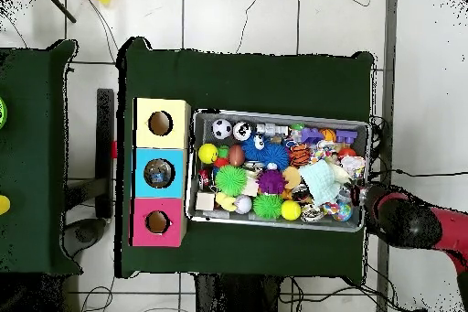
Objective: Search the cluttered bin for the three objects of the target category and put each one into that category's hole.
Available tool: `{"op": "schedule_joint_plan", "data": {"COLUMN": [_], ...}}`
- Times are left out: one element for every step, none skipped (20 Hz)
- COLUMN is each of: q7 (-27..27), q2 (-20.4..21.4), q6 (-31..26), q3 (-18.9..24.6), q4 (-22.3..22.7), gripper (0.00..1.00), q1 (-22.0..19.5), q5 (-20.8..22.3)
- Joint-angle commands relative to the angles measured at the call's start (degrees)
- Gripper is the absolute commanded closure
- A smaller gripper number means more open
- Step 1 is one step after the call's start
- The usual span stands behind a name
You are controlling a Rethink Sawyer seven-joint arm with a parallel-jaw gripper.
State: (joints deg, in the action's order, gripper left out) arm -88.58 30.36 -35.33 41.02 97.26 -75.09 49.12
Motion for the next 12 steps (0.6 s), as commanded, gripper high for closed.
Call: {"op": "schedule_joint_plan", "data": {"q7": [12.34,11.79,11.17,10.47,9.96,9.51,9.13,8.9,8.74,8.72,8.58,8.44], "q2": [-6.67,-6.57,-6.45,-6.18,-5.8,-5.25,-4.66,-4.04,-3.68,-3.6,-3.79,-3.97], "q6": [2.42,2.66,2.9,3.14,3.22,3.3,3.26,3.05,3.0,3.02,3.17,3.33], "q3": [-1.71,-1.83,-2.06,-2.25,-2.42,-2.51,-2.59,-2.65,-2.65,-2.7,-2.84,-2.97], "q4": [-3.09,-2.71,-2.33,-1.98,-1.55,-1.09,-0.65,-0.25,-0.05,0.05,0.03,0.0], "gripper": [0.0,0.0,0.0,0.0,0.0,0.0,0.0,0.0,0.0,0.0,0.0,0.0], "q1": [0.71,0.7,0.77,0.97,1.08,1.14,1.19,1.27,1.3,1.33,1.38,1.43], "q5": [6.43,6.64,6.84,6.91,6.94,6.87,6.77,6.64,6.57,6.65,6.8,6.96]}}
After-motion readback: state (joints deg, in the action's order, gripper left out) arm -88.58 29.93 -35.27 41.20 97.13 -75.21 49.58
